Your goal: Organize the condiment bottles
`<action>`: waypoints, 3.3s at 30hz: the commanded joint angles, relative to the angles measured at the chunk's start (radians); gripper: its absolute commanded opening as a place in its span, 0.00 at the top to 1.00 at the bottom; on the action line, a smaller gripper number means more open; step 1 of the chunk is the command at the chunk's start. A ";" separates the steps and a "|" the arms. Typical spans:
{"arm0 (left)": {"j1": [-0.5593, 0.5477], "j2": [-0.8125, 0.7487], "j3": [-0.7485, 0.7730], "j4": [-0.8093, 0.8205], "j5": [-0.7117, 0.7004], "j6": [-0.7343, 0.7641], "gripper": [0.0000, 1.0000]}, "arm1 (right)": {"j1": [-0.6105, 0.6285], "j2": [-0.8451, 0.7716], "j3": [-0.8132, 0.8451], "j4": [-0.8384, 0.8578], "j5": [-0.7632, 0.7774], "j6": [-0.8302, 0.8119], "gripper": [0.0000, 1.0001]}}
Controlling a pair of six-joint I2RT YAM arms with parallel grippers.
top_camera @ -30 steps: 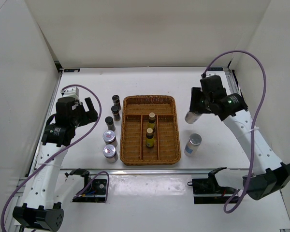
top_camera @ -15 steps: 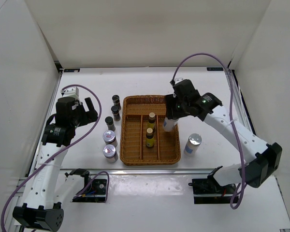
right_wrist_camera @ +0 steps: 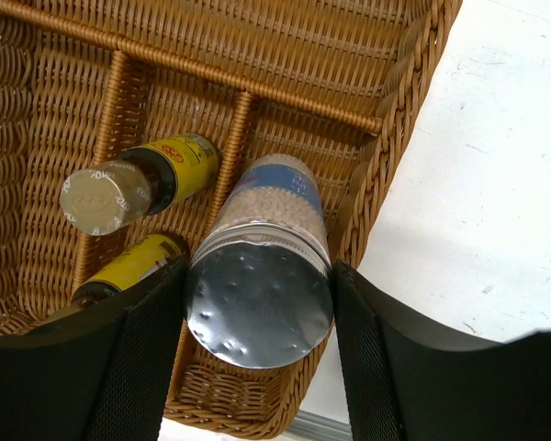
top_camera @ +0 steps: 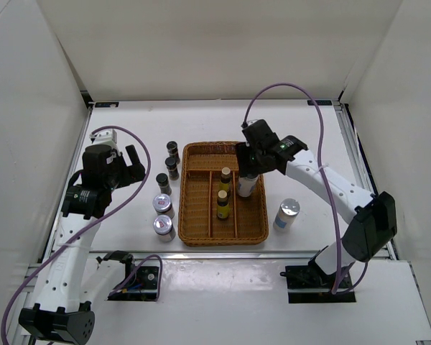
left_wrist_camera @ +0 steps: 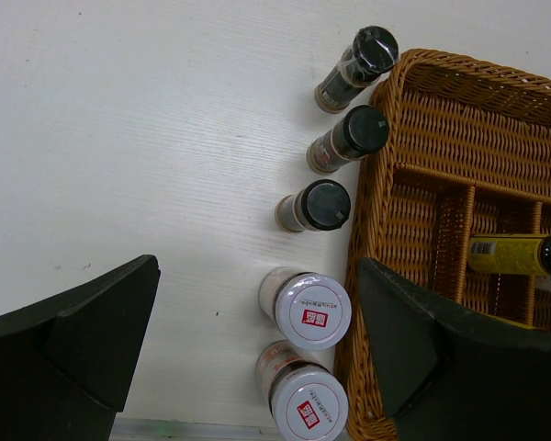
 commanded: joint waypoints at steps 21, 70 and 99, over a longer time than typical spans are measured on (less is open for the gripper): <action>-0.004 -0.019 -0.007 0.001 0.005 -0.002 0.00 | -0.027 -0.310 0.133 -0.356 0.205 -0.033 0.00; -0.004 -0.028 -0.017 0.001 -0.027 -0.021 0.00 | -0.010 -0.572 -0.150 -0.269 -0.039 0.271 0.98; -0.004 0.041 -0.053 -0.015 0.005 -0.157 0.00 | 0.204 -0.200 -0.230 -0.138 0.162 0.334 0.20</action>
